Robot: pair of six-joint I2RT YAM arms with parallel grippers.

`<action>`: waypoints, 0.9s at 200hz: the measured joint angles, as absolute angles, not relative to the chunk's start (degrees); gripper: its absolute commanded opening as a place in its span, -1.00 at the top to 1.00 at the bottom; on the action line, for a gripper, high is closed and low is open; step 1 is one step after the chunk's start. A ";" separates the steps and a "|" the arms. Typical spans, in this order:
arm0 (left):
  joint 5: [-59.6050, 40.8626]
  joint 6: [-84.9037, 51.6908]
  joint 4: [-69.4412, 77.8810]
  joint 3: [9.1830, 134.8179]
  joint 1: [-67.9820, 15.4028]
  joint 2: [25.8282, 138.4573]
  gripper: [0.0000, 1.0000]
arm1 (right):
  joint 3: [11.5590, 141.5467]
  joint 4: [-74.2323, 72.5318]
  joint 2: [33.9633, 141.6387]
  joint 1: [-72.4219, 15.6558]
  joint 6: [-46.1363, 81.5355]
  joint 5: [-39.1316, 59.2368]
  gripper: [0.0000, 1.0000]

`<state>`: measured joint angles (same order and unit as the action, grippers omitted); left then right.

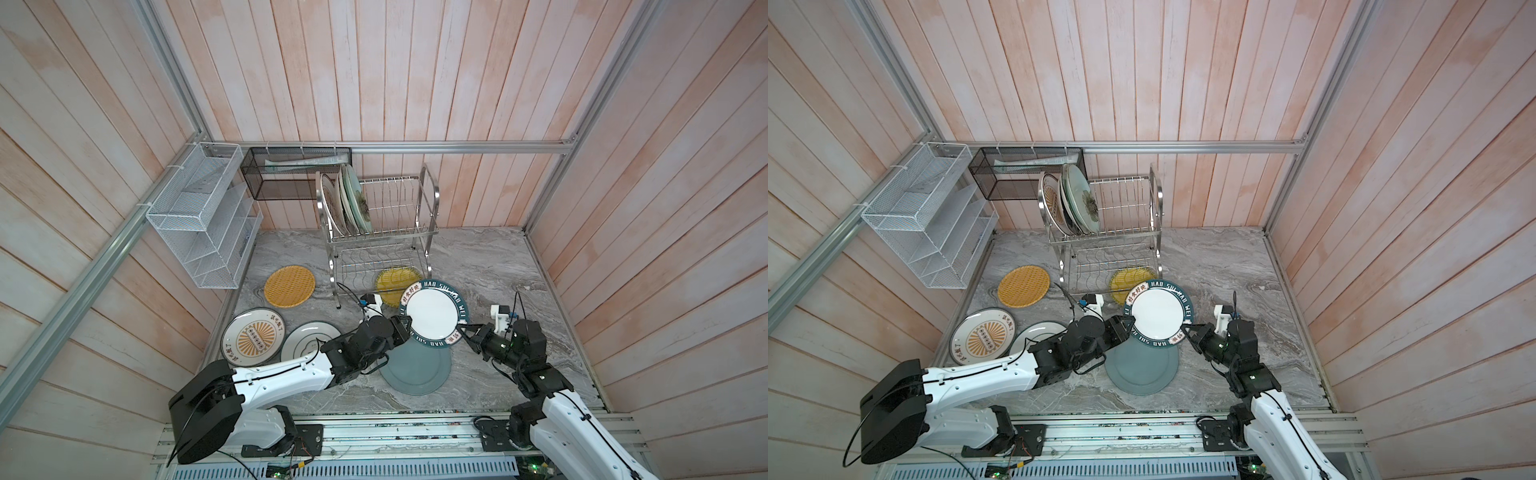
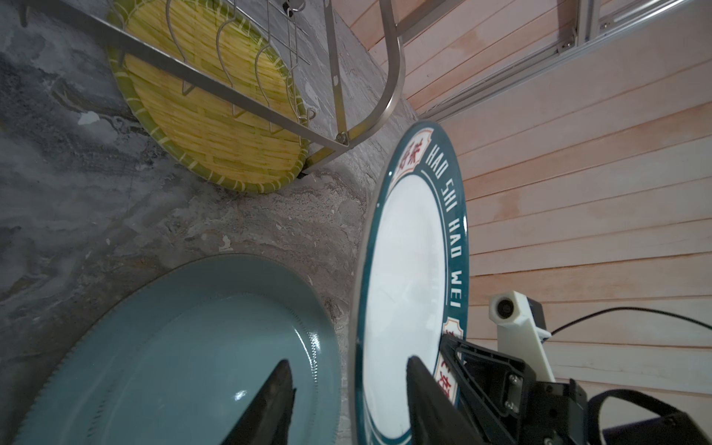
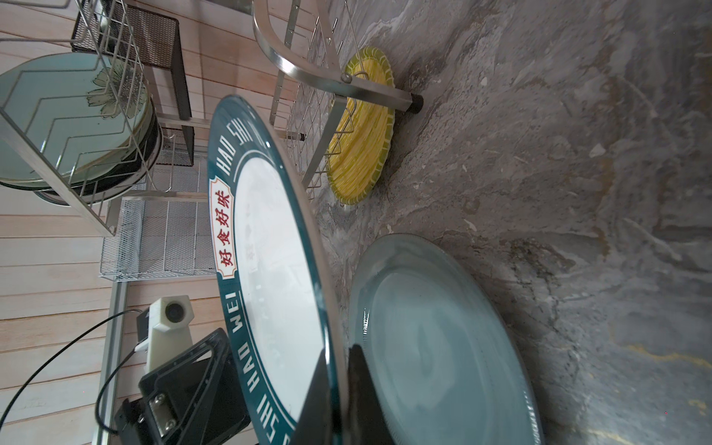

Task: Load the plates into the dish rack
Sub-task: 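Tilt the green-rimmed plate up toward the left gripper while the left gripper approaches, then close the left gripper on the plate rim while the right gripper opens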

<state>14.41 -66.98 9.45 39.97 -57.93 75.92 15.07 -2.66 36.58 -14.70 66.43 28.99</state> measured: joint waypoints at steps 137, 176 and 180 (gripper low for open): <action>14.02 -74.91 26.37 31.75 -57.58 77.73 1.00 | 15.18 -3.31 36.51 -16.14 64.45 30.94 0.27; 15.00 -74.78 21.91 28.47 -58.04 69.65 1.00 | 18.17 -4.80 38.87 -15.84 62.59 30.09 -0.44; 15.14 -74.78 21.26 28.10 -58.17 68.29 1.00 | 18.76 -5.02 39.35 -15.84 61.95 29.95 -0.48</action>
<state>15.14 -74.78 21.26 28.10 -58.17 68.29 18.76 -5.02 39.35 -15.84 61.95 29.95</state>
